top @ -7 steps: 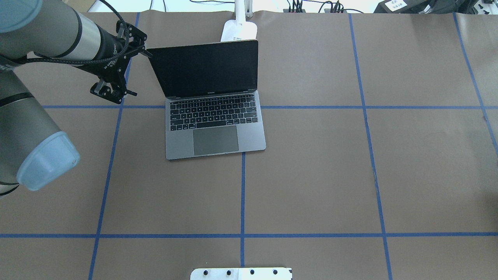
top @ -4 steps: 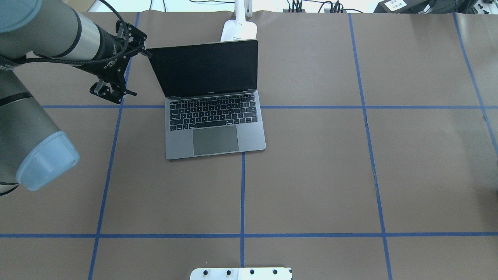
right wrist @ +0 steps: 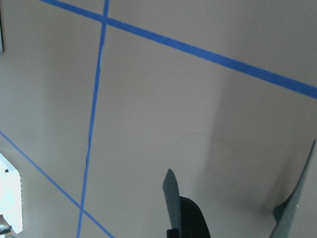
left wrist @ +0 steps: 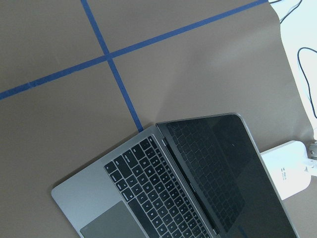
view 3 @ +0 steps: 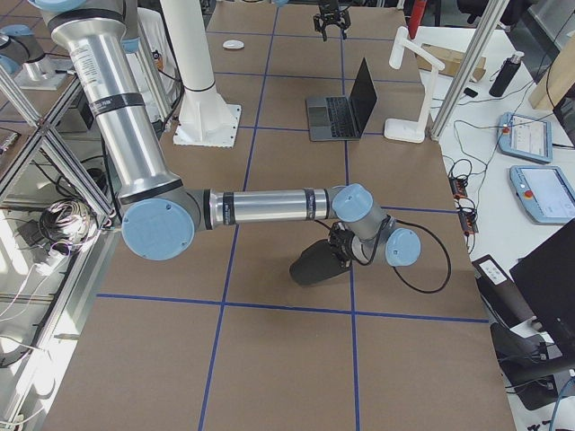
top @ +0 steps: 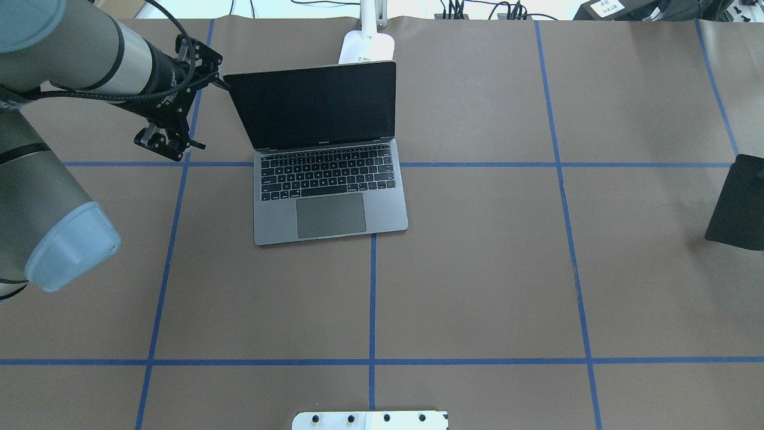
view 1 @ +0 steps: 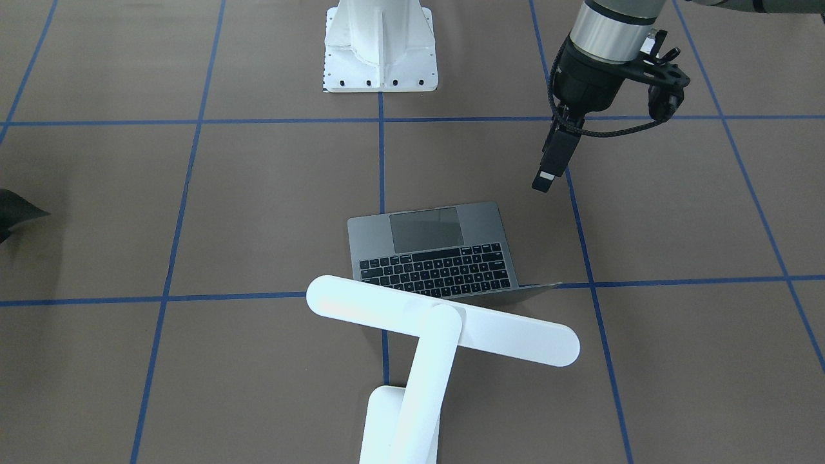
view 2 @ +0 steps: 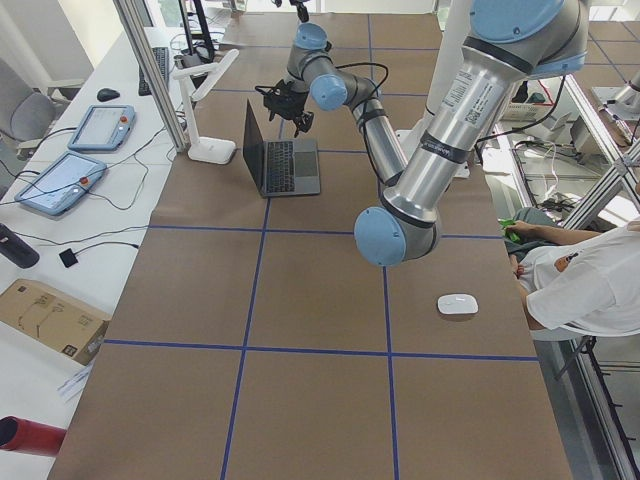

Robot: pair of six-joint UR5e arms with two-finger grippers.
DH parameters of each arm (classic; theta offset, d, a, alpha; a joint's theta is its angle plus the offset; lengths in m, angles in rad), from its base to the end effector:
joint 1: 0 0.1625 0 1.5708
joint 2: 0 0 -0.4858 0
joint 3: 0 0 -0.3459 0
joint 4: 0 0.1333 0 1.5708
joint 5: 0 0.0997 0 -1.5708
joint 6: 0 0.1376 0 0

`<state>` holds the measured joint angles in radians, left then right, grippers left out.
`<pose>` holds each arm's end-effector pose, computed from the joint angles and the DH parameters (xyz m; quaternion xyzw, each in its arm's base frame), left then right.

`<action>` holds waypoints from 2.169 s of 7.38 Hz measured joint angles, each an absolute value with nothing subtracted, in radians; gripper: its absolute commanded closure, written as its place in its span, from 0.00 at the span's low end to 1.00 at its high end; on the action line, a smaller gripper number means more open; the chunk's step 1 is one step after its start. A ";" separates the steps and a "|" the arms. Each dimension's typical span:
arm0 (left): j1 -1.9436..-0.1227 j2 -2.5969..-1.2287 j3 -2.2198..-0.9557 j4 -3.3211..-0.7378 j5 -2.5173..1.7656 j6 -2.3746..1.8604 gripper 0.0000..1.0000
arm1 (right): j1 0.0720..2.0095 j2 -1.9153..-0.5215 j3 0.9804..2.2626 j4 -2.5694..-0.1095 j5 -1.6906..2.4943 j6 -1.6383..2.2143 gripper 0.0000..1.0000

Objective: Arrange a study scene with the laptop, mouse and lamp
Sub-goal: 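Lower the black mouse pad with the right gripper flat beside the laptop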

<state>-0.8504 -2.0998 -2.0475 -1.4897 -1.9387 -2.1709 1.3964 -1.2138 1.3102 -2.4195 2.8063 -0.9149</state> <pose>0.3282 -0.5009 0.2875 -0.1077 0.4555 -0.5226 0.7126 -0.0931 -0.5481 0.6856 -0.0842 -0.6106 -0.2109 0.7587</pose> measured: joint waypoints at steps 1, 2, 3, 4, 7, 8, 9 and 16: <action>-0.852 -2.099 -2.046 -1.490 -1.938 -2.163 0.04 | 1.349 -1.190 1.310 -2.384 2.860 -0.842 1.00; -0.853 -2.098 -2.045 -1.490 -1.938 -2.160 0.04 | 1.291 -1.176 1.302 -2.296 2.919 -0.744 1.00; -0.855 -2.097 -2.045 -1.489 -1.937 -2.158 0.04 | 1.237 -1.155 1.283 -2.157 2.972 -0.593 1.00; -0.859 -2.095 -2.044 -1.489 -1.937 -2.155 0.04 | 1.198 -1.122 1.263 -2.025 2.999 -0.436 1.00; -0.867 -2.093 -2.044 -1.479 -1.937 -2.140 0.04 | 1.116 -0.981 1.156 -1.874 3.018 -0.270 1.00; -0.871 -2.093 -2.045 -1.476 -1.937 -2.139 0.04 | 1.098 -0.930 1.112 -1.868 3.018 -0.263 1.00; -0.874 -2.095 -2.046 -1.471 -1.937 -2.139 0.04 | 1.083 -0.895 1.081 -1.866 3.017 -0.260 0.94; -0.886 -2.104 -2.046 -1.452 -1.937 -2.136 0.04 | 1.031 -0.677 0.825 -1.864 3.024 -0.248 0.34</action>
<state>-0.8859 -2.1040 -2.0464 -1.4524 -1.9374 -2.1361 1.0309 -0.6774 0.8251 -1.8638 3.0239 -0.2484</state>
